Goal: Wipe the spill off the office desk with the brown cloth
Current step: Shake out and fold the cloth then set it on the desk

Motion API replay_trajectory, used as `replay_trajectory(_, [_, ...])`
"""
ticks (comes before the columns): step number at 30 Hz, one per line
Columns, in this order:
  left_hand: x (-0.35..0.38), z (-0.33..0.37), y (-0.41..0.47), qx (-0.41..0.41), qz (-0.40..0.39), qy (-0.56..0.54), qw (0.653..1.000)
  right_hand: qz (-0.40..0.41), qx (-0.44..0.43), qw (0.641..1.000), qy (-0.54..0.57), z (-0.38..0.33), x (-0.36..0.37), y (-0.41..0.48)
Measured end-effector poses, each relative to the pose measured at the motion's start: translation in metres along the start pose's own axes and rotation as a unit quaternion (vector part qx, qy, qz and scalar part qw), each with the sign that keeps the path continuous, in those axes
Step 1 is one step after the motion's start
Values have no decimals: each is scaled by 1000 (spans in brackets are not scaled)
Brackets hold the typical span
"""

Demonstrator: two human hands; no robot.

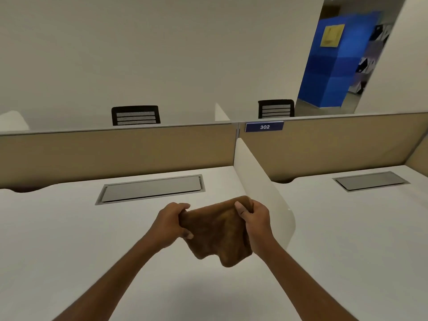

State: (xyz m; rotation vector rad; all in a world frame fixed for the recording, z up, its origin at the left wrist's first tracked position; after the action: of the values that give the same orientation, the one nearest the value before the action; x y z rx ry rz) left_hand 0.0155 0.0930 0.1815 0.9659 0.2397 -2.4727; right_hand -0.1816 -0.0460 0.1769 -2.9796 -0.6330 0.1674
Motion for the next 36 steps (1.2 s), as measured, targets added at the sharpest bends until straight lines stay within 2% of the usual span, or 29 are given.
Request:
replay_trajectory(3, [2,1,20,36,41,69,996,-69,16,997,-4,11,7,19])
replay_trajectory(6, [-1,-10,39,58,64,50,995,-108,22,989,-96,20,13,36])
replay_trajectory(9, [-1,-28,52,30,84,-85,992,-138,4,980,-146,22,17,55])
replay_trajectory(12, [8,-44,59,-8,135,-216,967,-162,5,977,-140,27,26,69])
replay_trajectory(15, [24,-59,70,-49,175,-287,941,-151,13,979,-136,33,30,85])
replay_trajectory(18, [43,-76,86,-125,180,-327,919,-128,35,981,-144,44,28,102])
replay_trajectory(26, [69,-84,136,-137,185,-219,948,-122,63,978,-160,73,28,150])
replay_trajectory(30, [95,-109,163,-197,145,-138,960,-134,115,971,-161,106,34,172])
replay_trajectory(36, [117,-128,191,-218,123,-114,961,-122,141,967,-171,121,36,208])
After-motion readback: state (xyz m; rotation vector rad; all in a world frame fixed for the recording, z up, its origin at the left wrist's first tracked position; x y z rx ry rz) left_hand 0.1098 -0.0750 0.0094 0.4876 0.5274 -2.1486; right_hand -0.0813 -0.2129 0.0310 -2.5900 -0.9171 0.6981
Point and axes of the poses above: each hand's wrist, its own y-axis towards the middle knuckle, its own x-axis out of the palm, z = x × y, the point moved 8 cm from there along y, towards the middle knuckle, and after that the axes turned 4 degrees about x, right-handed, at the moved point
